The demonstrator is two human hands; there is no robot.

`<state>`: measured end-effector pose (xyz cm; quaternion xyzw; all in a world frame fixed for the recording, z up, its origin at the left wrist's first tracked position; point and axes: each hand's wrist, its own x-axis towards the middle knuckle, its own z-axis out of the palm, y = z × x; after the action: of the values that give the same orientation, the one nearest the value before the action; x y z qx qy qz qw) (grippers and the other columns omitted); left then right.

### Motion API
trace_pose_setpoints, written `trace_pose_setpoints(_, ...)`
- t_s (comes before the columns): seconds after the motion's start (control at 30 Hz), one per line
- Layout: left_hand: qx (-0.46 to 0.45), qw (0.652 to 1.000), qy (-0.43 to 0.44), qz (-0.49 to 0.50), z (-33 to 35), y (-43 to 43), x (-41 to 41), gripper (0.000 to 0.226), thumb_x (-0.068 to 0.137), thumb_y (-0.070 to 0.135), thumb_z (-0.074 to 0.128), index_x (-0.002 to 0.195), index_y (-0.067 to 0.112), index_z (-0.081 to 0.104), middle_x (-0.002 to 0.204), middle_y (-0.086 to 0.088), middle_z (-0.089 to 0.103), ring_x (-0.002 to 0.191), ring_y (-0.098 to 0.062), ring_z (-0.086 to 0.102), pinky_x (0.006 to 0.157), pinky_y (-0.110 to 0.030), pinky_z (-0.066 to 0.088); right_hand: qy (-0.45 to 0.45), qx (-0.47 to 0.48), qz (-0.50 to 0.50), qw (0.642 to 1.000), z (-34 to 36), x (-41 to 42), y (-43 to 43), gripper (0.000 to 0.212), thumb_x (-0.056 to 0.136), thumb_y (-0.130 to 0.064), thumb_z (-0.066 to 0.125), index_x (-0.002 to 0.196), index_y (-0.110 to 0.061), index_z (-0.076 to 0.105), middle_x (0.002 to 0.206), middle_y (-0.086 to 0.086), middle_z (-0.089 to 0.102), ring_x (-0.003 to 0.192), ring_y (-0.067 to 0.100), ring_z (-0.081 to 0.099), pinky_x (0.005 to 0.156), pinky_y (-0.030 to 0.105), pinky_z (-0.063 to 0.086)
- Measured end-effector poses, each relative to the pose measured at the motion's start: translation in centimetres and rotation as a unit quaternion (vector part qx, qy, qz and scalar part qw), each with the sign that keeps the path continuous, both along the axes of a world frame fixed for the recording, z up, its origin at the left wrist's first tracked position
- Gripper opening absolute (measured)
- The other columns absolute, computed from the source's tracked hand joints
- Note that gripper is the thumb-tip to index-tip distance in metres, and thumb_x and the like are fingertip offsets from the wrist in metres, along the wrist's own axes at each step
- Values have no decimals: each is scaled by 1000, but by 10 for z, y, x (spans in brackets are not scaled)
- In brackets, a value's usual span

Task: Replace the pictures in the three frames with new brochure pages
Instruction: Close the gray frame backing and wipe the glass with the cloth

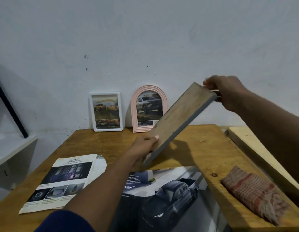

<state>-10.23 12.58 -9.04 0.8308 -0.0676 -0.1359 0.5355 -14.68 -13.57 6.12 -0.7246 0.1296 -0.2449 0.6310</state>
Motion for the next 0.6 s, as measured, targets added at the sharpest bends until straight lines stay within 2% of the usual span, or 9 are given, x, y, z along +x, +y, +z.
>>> trace_pose_setpoints(0.1, -47, 998, 25, -31, -1, -27, -6, 46, 100, 51, 54, 123, 14, 67, 112, -6, 70, 93, -18, 64, 78, -32, 52, -36, -36, -5, 999, 17, -1, 10, 26, 87, -25, 67, 105, -7, 71, 92, 4, 69, 81, 18, 64, 71, 32, 46)
trace_pose_setpoints(0.17, -58, 995, 58, -48, -2, -40, -11, 49, 100, 56, 50, 121, 15, 67, 110, -9, 71, 95, -23, 66, 80, -36, 55, -48, -56, -7, 997, 18, 1, 20, 35, 87, -23, 65, 108, 5, 69, 88, 9, 64, 79, 20, 60, 68, 33, 42)
trace_pose_setpoints(0.27, -68, 992, 94, -59, 1, -49, -16, 57, 101, 61, 41, 128, 15, 59, 118, -13, 67, 109, -31, 65, 97, -47, 53, -60, -90, 14, 994, 14, 2, 35, 46, 85, -21, 62, 111, 17, 59, 83, 17, 54, 77, 21, 46, 66, 33, 34)
trace_pose_setpoints(0.33, -85, 990, 102, -55, 11, -46, -15, 64, 98, 68, 35, 131, 19, 58, 129, -12, 61, 120, -33, 57, 108, -51, 44, -72, -110, 29, 991, 12, 4, 45, 45, 89, -24, 61, 110, 16, 59, 95, 35, 59, 77, 20, 45, 65, 32, 35)
trace_pose_setpoints(0.4, -108, 989, 81, -51, 30, -37, -11, 70, 95, 75, 29, 130, 23, 61, 133, -11, 59, 122, -30, 54, 111, -49, 39, -74, -145, 52, 985, 13, 5, 59, 44, 97, -32, 58, 110, 10, 66, 114, 28, 65, 78, 14, 53, 70, 28, 39)
trace_pose_setpoints(0.43, -135, 987, 66, -50, 42, -32, -8, 74, 94, 77, 28, 131, 23, 61, 133, -11, 59, 122, -29, 53, 111, -48, 39, -71, -162, 70, 982, 14, 6, 67, 44, 100, -36, 54, 113, 4, 69, 117, 18, 68, 84, 10, 57, 77, 26, 40)
trace_pose_setpoints(0.5, -180, 982, 28, -57, 75, -22, -5, 82, 93, 79, 23, 144, 21, 52, 133, -1, 58, 123, -20, 52, 106, -41, 38, -65, -190, 101, 974, 13, 9, 81, 45, 103, -41, 46, 119, -6, 69, 125, 2, 65, 103, 12, 59, 89, 29, 40)
trace_pose_setpoints(0.57, -189, 980, -24, -62, 111, -10, -3, 83, 94, 79, 21, 151, 22, 44, 124, 6, 59, 113, -10, 54, 93, -31, 43, -71, -215, 120, 967, 12, 15, 97, 48, 105, -42, 40, 121, -6, 67, 126, 6, 65, 111, 21, 60, 95, 35, 45)
trace_pose_setpoints(0.6, -183, 980, -48, -63, 126, -4, -2, 84, 92, 81, 24, 150, 23, 45, 124, 3, 62, 113, -12, 58, 93, -34, 48, -74, -227, 127, 963, 10, 19, 104, 48, 105, -42, 39, 123, -6, 66, 128, 9, 65, 114, 24, 60, 97, 38, 46)
